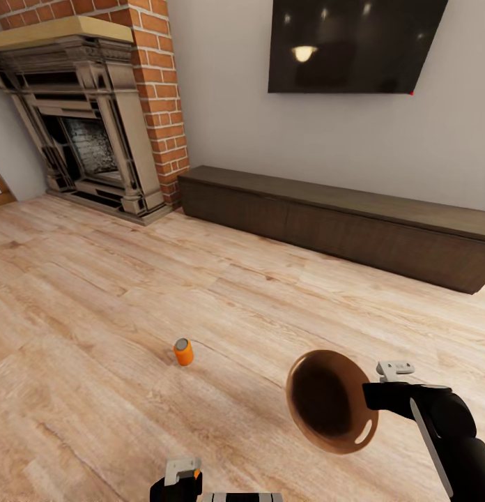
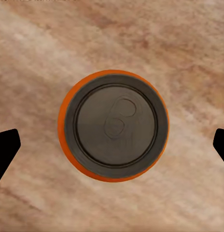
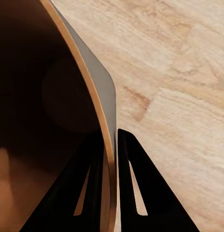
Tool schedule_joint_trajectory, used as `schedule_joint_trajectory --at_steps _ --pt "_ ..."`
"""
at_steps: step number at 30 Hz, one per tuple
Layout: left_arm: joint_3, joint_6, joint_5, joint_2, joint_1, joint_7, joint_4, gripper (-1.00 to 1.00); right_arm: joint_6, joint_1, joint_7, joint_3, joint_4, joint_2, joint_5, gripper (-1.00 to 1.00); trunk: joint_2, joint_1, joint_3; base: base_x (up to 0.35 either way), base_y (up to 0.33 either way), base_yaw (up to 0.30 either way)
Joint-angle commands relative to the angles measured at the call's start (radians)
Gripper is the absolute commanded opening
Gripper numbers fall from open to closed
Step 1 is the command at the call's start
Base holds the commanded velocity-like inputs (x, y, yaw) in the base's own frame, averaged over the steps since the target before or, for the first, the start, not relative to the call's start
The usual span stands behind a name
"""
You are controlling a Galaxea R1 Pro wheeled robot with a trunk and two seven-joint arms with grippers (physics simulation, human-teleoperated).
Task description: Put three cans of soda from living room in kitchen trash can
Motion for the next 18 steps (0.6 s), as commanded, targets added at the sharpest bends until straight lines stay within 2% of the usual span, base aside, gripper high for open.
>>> schedule_joint_trajectory --at_steps 1,3,18 --pt "0.0 0.0 0.0 0.0 0.0 0.0 0.0 1.0 0.002 0.0 0.007 0.0 0.0 0.0 -0.017 -1.0 0.0 0.0 -0.004 0.0 0.0 0.0" --pt "0.0 0.0 0.0 0.0 -0.003 -0.001 -0.001 1.0 0.002 0.0 0.007 0.0 0.0 0.0 -0.017 -1.0 -0.001 0.001 -0.012 0.0 0.0 0.0" --pt "0.0 0.001 0.0 0.0 -0.012 -0.001 0.0 1.0 0.002 0.0 0.007 0.0 0.001 0.0 -0.017 -1.0 -0.001 0.001 -0.012 0.0 0.0 0.0"
